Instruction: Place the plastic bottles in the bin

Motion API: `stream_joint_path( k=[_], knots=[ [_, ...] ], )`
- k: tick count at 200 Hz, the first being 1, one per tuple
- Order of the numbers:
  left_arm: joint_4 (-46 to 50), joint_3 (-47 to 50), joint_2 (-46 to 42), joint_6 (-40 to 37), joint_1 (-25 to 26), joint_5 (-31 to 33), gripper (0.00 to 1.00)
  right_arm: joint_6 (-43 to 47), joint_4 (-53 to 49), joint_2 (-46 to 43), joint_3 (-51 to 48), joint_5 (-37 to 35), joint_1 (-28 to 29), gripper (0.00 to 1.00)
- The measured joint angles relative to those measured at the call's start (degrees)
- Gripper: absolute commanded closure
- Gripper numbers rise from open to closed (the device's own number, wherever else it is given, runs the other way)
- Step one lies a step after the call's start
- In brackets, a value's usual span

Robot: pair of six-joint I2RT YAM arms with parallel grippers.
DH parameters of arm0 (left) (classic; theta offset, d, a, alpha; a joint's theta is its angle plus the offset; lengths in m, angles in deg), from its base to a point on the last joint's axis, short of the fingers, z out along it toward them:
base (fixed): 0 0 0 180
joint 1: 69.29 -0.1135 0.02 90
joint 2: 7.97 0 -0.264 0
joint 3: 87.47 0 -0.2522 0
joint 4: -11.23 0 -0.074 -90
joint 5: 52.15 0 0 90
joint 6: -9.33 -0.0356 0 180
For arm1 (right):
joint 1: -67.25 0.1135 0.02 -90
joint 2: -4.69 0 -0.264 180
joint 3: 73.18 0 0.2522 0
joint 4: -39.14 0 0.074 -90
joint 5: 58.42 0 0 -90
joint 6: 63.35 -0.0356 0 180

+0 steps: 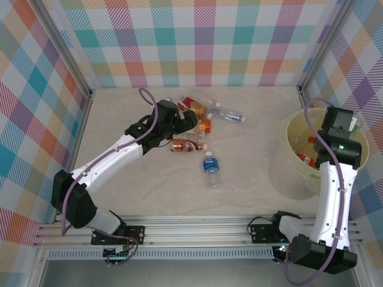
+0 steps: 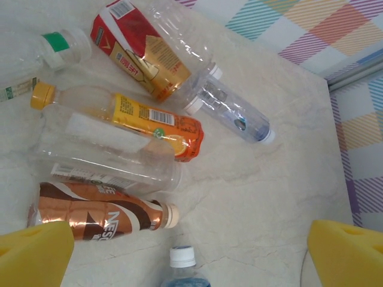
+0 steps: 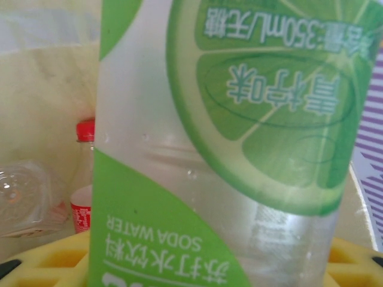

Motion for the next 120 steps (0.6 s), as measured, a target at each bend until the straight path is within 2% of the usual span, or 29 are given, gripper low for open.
stream_joint_path(
  k=[23,44,65,120],
  knots=[
    [0.0,0.0,0.5,0.7,-0.5,-0.4,0.0,-1.0,-1.1,0.9,0.0,0.3,-0.7,0.22],
    [0.0,0.0,0.6,1.0,-0.8,-0.6,0.0,-1.4,-2.1,1.0,0.1,0.8,-0.7,0.15],
    [0.0,0.0,0.6,1.4,-1.2,-0.7,0.0,-1.4,-2.9,1.0,1.1,1.6,-0.9,0.0],
    [0.0,0.9,0.6,2.2,-2.1,-1.2,0.0,-1.7,-2.8,-0.3,2.2,6.8,-1.0,0.0]
  ],
)
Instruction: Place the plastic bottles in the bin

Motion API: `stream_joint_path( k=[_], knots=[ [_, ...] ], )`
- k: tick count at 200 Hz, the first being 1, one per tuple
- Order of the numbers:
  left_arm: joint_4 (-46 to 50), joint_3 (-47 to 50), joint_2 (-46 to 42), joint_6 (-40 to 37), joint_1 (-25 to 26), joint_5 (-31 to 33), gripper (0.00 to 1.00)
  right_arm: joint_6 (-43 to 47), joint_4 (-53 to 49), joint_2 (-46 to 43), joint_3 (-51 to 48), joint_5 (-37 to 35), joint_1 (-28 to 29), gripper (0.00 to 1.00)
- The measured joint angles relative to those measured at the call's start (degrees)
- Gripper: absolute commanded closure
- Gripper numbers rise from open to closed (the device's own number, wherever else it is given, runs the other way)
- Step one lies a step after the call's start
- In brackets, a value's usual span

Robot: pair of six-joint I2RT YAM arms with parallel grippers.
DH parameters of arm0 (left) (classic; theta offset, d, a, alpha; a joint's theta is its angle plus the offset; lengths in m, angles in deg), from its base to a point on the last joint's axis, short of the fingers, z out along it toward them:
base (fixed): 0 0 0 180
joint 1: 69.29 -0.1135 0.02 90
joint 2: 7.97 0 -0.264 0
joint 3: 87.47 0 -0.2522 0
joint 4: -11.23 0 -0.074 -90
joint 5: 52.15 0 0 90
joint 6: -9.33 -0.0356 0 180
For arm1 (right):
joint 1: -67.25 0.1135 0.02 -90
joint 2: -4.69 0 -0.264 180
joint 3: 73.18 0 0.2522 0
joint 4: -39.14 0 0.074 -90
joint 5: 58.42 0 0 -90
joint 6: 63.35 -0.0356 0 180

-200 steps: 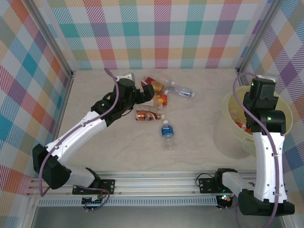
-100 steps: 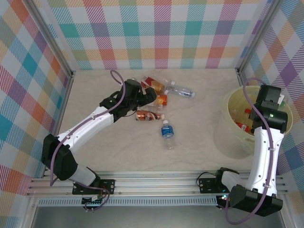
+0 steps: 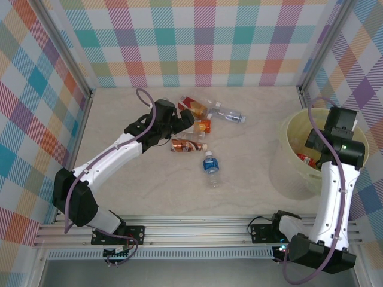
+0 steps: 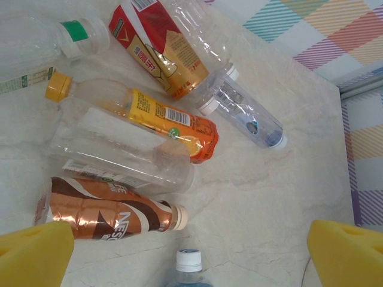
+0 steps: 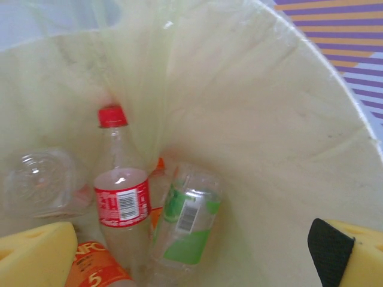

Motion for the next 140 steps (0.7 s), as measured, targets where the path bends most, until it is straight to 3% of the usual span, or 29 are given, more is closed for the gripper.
stream_joint_path(
  k=[89,140],
  knots=[
    [-2.2,6.2,0.0,1.9,-0.6,-1.7,0.0,-7.4,4.3,-4.6,4.0,22.1,1.6,0.0],
    [-2.3,7.0,-0.4,4.0,-0.6,-1.3,0.0,-11.7,6.6,-3.8,5.5,27.3,8.8,0.0]
  ],
)
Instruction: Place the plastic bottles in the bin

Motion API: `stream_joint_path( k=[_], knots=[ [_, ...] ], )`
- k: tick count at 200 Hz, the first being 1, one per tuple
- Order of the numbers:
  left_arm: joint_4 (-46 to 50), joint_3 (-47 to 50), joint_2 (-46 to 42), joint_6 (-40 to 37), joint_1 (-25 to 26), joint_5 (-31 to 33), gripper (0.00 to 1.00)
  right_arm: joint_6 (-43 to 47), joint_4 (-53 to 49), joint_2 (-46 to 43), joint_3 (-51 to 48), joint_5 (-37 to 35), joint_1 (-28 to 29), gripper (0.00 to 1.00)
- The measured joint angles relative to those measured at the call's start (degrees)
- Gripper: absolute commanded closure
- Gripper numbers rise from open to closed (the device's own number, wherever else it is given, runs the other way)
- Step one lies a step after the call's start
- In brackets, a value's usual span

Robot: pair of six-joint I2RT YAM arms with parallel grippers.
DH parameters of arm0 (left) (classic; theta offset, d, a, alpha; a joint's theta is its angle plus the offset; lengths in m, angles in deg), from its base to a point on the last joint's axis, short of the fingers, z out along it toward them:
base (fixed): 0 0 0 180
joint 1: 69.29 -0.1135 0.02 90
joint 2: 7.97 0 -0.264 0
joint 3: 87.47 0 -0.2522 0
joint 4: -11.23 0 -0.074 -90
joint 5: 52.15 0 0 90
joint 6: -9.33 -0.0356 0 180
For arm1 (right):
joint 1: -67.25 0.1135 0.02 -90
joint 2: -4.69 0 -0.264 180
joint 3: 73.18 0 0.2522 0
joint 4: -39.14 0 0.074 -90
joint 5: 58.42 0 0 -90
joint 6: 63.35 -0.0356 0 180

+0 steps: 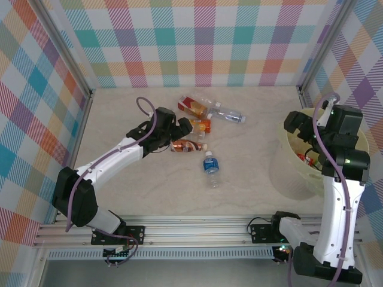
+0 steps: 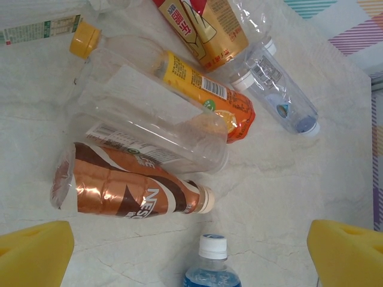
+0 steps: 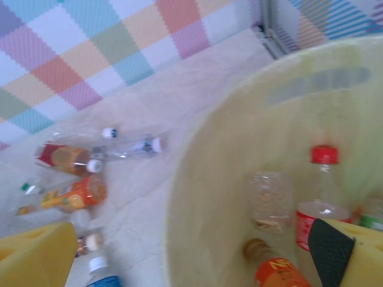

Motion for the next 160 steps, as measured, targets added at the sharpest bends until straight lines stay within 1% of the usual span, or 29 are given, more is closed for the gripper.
stream_joint_path(
  k=[9,46,93,125,140,160],
  knots=[
    [0.1,0.3,-0.2,0.5,0.0,0.2,0.0,-0.5,0.4,0.3,0.6,0.1,2.6,0.0],
    [1.0,0.6,-0.2,3.8,-0.4,1.1,0.0,-1.8,3.2,3.6,3.3,0.0,16.4,0.0],
    [1.3,1.5,-0.1,8.2,-1.7,0.9,0.0,-1.3,7.0,9.6,3.6,-1.7,29.0,0.0],
    [2.4,1.7,1.4,12.5,-2.7,-0.3,0.0,-0.6,12.1,11.3,1.9,-1.8,34.5,0.0],
    [2.2,2.2,2.7,16.0,-3.0,-0.6,0.0,-0.7,15.6,11.1,-0.8,-1.2,35.7,0.0],
    [1.0,4.5,4.2,21.2,-3.0,-1.8,0.01,-1.4,19.1,11.1,-4.9,-0.5,35.8,0.0]
  ],
)
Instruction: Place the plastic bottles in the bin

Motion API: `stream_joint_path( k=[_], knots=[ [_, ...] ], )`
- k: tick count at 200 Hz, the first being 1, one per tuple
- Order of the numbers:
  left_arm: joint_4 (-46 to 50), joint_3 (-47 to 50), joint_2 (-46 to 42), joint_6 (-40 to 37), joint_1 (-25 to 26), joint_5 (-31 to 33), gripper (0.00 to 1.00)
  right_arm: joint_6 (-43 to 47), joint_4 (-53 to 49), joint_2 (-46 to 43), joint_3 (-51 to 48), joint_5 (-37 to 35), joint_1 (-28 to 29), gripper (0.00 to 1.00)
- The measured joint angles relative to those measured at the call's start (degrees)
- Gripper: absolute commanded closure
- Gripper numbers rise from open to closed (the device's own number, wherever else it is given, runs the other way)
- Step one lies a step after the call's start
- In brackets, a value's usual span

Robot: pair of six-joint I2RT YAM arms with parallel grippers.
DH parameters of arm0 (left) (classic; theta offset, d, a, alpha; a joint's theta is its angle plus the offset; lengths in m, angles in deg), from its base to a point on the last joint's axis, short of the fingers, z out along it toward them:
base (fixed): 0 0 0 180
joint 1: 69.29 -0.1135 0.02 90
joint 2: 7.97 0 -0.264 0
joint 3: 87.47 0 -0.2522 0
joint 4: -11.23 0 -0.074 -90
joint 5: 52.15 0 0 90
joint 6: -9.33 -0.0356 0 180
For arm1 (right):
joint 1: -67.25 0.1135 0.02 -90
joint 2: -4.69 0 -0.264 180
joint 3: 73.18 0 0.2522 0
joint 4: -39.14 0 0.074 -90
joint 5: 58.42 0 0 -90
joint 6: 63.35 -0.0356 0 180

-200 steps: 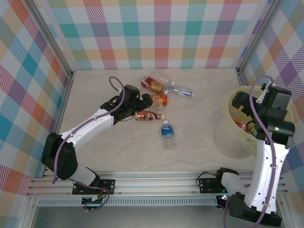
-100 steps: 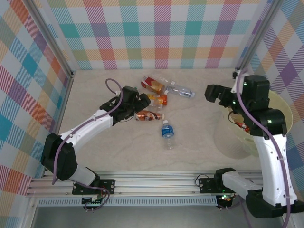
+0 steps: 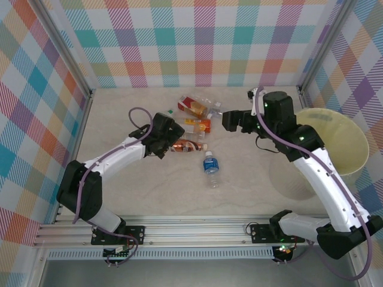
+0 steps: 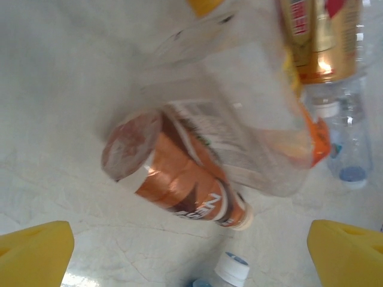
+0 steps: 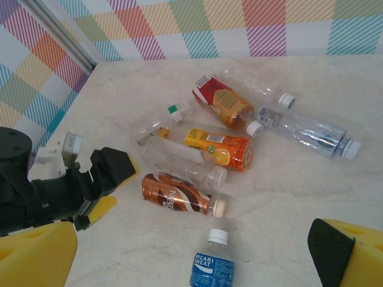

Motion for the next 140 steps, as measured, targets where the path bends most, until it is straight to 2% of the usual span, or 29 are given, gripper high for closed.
stream_joint_path(
  k=[59,140],
  knots=[
    [-5.7,1.3,8.4,12.4,0.0,-3.3,0.12,-0.3,4.6,-0.8,-5.0,3.0,0.0,0.0],
    [-10.8,-0.6,16.2,18.8,0.0,-2.1,0.23,0.3,8.0,-6.9,-10.3,5.9,0.0,0.0]
  ],
)
